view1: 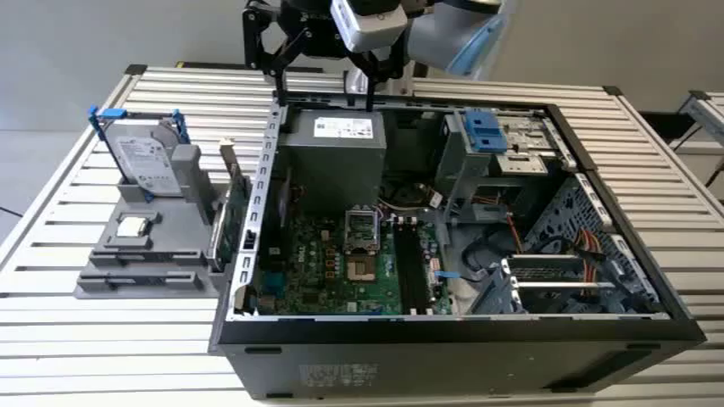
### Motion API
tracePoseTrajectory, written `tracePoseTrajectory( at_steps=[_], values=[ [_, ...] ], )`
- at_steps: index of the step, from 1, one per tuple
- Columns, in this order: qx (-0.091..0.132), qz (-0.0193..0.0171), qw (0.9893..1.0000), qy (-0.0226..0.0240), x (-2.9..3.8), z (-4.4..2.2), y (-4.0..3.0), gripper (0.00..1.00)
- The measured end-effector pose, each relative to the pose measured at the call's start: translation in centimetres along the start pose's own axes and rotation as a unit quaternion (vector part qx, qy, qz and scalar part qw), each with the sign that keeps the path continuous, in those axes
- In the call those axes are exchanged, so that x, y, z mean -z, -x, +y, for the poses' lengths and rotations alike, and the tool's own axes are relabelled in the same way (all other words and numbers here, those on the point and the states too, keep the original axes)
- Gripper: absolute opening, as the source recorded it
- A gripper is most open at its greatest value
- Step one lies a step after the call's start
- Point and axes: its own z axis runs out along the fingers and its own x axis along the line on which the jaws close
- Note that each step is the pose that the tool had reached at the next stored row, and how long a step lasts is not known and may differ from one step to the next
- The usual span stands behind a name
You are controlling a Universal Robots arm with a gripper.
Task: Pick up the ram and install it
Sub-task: 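Reach for the ram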
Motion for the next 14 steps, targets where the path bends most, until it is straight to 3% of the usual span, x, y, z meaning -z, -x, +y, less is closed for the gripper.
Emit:
tracePoseTrajectory(
  at_steps=[5,8,10,14],
  values=[
    [0.0,0.0,1.0,-0.0001,0.0,0.0,0.0,1.0],
    [0.0,0.0012,1.0,-0.0001,-0.01,0.0,0.0,1.0],
    [0.0,0.0048,1.0,-0.0004,-0.01,0.0,0.0,1.0],
    [0.0,0.005,1.0,-0.0004,-0.01,0.0,-0.01,1.0]
  ],
)
